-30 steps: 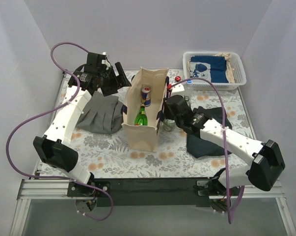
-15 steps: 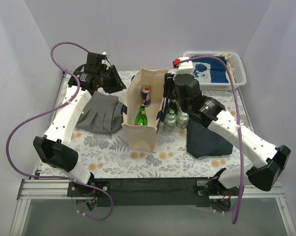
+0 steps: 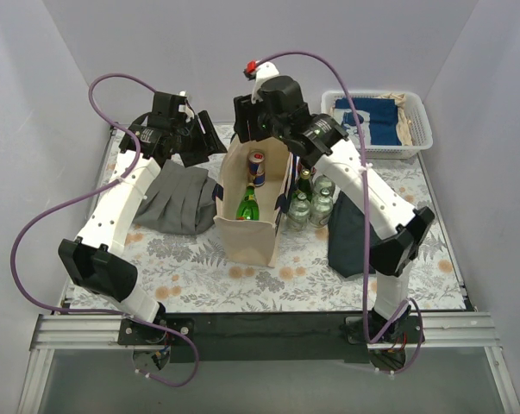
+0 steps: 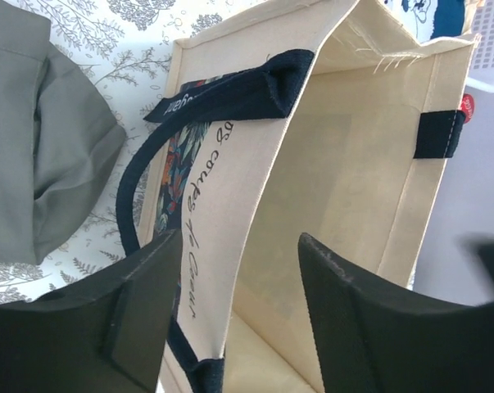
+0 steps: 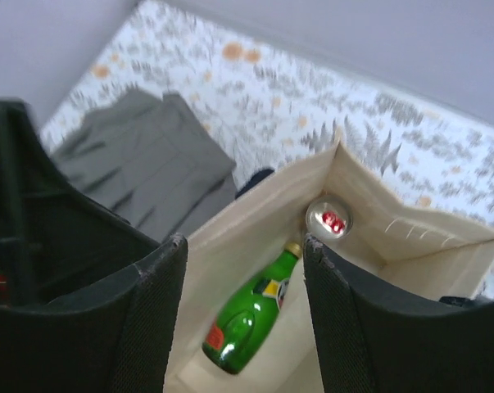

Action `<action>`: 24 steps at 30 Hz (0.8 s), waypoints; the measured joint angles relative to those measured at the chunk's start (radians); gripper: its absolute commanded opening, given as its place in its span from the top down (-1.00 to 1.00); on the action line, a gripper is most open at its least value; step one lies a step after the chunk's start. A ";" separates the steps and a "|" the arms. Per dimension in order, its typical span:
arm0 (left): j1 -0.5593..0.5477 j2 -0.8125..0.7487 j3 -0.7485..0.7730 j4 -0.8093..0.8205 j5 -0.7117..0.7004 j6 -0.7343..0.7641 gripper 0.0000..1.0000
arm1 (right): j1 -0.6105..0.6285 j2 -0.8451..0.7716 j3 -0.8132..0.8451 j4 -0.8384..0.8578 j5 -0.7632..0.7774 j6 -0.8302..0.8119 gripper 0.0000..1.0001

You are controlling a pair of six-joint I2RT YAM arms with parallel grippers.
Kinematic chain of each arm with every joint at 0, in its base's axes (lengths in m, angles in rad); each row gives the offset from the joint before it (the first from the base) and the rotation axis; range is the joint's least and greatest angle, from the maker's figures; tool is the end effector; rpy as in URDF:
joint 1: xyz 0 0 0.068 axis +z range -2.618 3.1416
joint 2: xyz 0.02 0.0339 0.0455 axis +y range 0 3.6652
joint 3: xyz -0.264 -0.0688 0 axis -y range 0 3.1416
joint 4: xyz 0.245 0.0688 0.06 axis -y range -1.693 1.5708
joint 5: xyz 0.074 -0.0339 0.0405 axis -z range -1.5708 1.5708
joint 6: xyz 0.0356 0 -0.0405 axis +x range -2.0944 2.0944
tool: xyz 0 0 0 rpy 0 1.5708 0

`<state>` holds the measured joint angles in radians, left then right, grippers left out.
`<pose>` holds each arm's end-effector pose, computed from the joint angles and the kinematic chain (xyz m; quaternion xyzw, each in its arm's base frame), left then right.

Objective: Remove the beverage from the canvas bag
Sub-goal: Take out the drink from the canvas bag.

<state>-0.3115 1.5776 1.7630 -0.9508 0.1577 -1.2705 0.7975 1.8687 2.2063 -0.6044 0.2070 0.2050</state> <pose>0.3126 -0.1065 0.4060 -0.3957 0.8280 -0.3288 0.2232 0.2943 0.2910 0.4749 -0.1709 0.7745 0.2180 0.5687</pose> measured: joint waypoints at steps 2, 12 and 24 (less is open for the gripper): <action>0.000 0.000 0.000 -0.002 -0.006 -0.001 -0.24 | -0.013 0.041 0.008 -0.050 -0.035 0.005 -0.37; 0.000 0.000 0.000 -0.014 -0.020 0.003 -0.28 | -0.082 0.051 -0.065 -0.187 -0.171 0.024 -0.39; 0.000 -0.002 0.016 -0.040 -0.012 0.018 -0.29 | -0.076 0.084 -0.041 -0.269 -0.264 0.012 -0.43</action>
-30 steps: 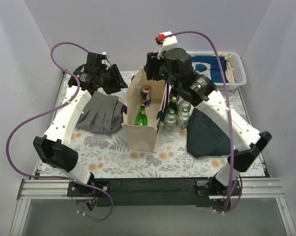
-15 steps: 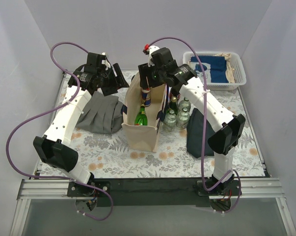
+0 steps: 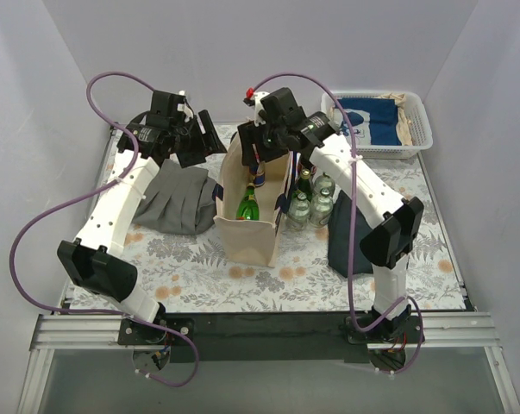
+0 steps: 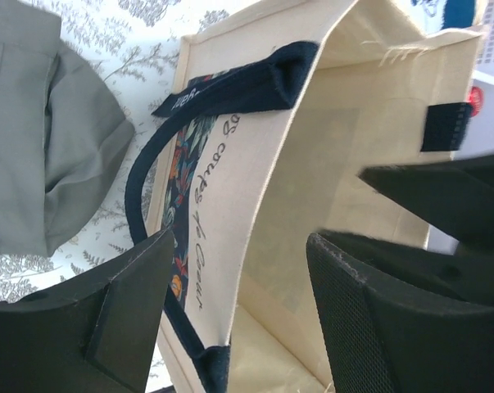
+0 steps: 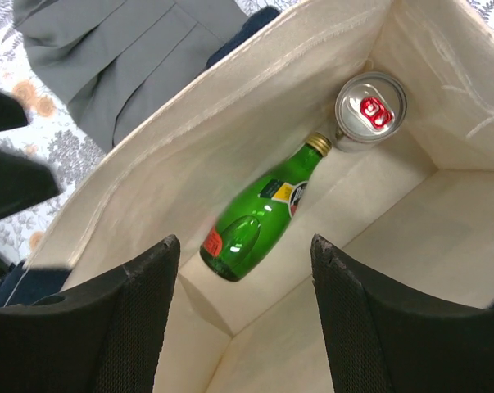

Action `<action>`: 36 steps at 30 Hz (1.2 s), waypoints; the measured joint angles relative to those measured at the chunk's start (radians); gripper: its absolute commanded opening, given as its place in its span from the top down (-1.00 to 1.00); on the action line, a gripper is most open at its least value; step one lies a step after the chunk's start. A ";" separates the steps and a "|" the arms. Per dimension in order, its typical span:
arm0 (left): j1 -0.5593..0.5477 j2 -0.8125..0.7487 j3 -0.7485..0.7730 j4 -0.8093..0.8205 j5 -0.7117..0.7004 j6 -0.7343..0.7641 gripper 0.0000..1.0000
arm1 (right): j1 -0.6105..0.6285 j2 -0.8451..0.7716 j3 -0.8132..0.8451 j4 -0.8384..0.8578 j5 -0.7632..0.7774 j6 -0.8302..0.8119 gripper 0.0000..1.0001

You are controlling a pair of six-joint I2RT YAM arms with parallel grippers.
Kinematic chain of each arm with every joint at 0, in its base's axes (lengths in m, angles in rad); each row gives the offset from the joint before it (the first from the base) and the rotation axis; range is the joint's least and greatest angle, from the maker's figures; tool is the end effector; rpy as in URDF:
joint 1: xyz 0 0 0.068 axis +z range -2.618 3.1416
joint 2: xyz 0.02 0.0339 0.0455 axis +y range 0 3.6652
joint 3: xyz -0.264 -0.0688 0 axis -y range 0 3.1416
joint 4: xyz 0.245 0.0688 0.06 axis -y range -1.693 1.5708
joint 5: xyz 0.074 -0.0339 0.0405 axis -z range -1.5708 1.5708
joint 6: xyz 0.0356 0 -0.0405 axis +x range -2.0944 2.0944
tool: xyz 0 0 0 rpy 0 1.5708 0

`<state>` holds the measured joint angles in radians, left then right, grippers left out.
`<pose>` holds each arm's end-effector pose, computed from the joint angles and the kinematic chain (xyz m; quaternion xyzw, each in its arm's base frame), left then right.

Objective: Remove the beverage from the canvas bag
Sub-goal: Take out the drink from the canvas bag.

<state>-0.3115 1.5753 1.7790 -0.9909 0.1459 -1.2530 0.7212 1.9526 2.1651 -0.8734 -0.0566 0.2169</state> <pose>0.3088 -0.1049 0.4084 -0.3933 0.8341 -0.3162 0.2227 0.3229 0.2865 0.4016 -0.2361 0.8664 0.2212 0.3803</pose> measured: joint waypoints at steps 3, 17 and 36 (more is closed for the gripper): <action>0.000 0.002 0.030 -0.003 0.001 0.008 -0.29 | -0.001 0.051 0.032 0.001 0.000 -0.008 -0.43; 0.000 0.073 0.094 -0.035 -0.021 0.066 -0.27 | -0.045 0.188 0.051 0.003 0.055 -0.011 -0.47; 0.026 0.113 0.125 -0.024 -0.033 0.095 -0.27 | -0.066 0.291 0.097 0.102 0.070 -0.047 -0.51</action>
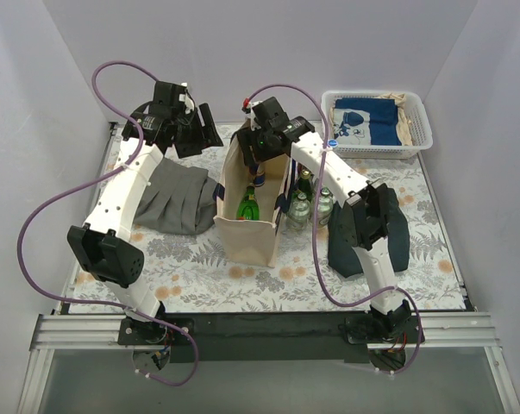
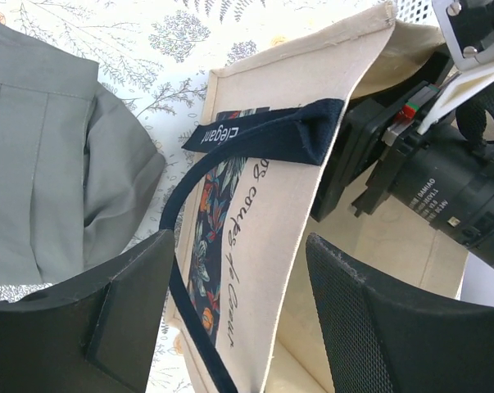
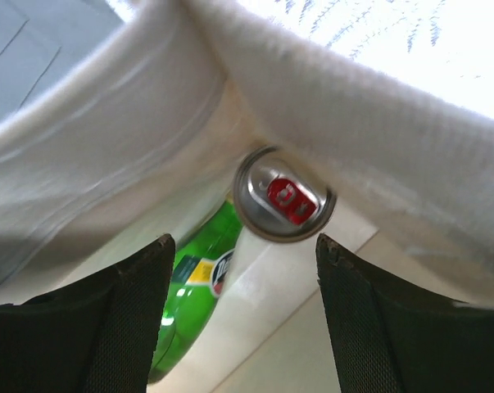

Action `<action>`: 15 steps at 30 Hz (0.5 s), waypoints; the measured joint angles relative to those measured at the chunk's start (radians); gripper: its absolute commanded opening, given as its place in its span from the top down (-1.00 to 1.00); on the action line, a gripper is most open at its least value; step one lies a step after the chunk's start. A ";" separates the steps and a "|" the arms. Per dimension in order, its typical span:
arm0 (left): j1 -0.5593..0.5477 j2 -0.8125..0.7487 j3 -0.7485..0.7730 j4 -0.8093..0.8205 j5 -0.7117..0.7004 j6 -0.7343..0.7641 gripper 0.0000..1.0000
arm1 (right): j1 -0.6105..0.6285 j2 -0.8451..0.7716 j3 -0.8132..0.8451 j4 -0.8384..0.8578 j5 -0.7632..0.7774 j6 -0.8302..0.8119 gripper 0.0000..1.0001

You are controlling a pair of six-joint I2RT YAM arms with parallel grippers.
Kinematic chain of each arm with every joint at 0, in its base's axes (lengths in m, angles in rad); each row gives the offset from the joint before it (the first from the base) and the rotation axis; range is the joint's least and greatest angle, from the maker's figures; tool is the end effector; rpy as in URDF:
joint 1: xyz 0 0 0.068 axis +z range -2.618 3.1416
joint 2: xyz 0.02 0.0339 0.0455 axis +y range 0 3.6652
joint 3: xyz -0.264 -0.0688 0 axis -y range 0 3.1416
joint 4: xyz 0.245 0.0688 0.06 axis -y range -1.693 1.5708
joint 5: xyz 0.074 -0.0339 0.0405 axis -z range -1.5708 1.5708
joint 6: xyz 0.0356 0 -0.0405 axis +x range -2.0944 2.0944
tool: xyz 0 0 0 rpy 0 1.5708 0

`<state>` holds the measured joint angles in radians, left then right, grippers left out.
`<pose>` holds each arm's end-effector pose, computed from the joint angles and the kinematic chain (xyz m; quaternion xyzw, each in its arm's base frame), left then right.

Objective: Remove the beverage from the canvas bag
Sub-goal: Take out the drink from the canvas bag.

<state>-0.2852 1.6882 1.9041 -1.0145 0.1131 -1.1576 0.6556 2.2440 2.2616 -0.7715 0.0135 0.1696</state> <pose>0.3383 -0.1034 0.4084 -0.3715 0.8473 -0.2876 0.2477 0.4033 0.3096 0.3092 -0.2182 0.8914 0.1536 0.3663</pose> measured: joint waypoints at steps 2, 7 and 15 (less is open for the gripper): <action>0.001 0.000 -0.005 0.003 0.000 -0.002 -0.27 | 0.000 0.010 0.000 0.014 0.018 -0.002 -0.52; 0.001 0.000 -0.010 0.005 -0.001 -0.001 -0.28 | 0.001 0.034 0.000 0.050 0.068 -0.002 -0.54; 0.001 0.000 -0.010 0.006 -0.010 0.002 -0.28 | 0.002 0.037 -0.035 0.122 0.145 -0.001 -0.55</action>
<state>-0.2840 1.6878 1.8942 -1.0088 0.1036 -1.1557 0.6579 2.2814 2.2269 -0.6491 0.1585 0.1684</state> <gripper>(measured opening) 0.637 0.773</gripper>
